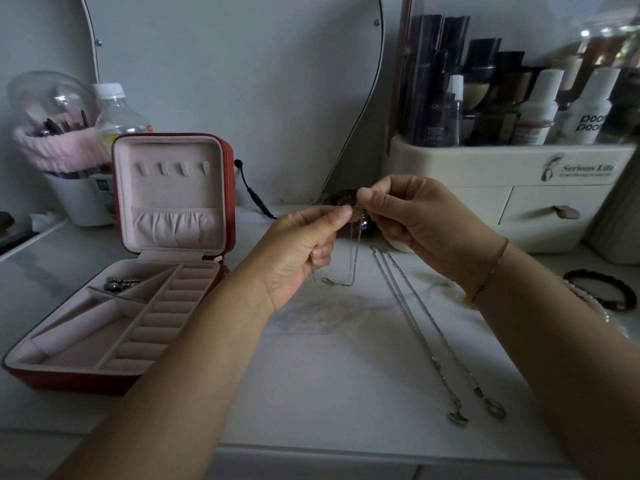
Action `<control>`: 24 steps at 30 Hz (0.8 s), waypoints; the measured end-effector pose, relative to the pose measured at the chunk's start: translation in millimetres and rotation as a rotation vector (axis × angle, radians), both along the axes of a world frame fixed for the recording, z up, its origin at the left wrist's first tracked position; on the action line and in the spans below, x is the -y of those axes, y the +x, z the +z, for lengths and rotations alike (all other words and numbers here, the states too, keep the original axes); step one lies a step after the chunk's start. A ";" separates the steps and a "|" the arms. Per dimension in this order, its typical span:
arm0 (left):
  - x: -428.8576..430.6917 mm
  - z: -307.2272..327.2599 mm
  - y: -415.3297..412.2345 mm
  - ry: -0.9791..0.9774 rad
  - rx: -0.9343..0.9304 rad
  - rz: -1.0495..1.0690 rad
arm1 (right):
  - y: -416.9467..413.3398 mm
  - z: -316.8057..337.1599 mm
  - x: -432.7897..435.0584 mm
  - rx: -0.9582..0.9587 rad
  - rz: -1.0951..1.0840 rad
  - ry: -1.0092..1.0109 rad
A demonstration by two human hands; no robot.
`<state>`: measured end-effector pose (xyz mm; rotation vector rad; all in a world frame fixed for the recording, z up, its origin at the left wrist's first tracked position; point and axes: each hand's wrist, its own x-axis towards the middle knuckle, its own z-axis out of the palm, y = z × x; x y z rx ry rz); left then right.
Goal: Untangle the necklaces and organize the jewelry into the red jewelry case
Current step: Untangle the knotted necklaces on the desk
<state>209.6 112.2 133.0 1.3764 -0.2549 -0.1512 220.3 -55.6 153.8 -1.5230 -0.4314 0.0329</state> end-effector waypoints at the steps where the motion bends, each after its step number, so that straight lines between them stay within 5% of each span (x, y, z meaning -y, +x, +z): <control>1: -0.5 0.1 0.1 -0.002 0.004 0.008 | 0.0 0.0 0.4 0.001 0.007 -0.007; 18: 0.9 -2.6 6.1 0.079 0.098 0.181 | -1.5 0.1 -0.2 -0.025 -0.031 -0.149; 24: 0.7 -4.2 4.7 0.123 0.079 0.105 | 0.2 -1.0 -0.3 -0.028 -0.007 -0.037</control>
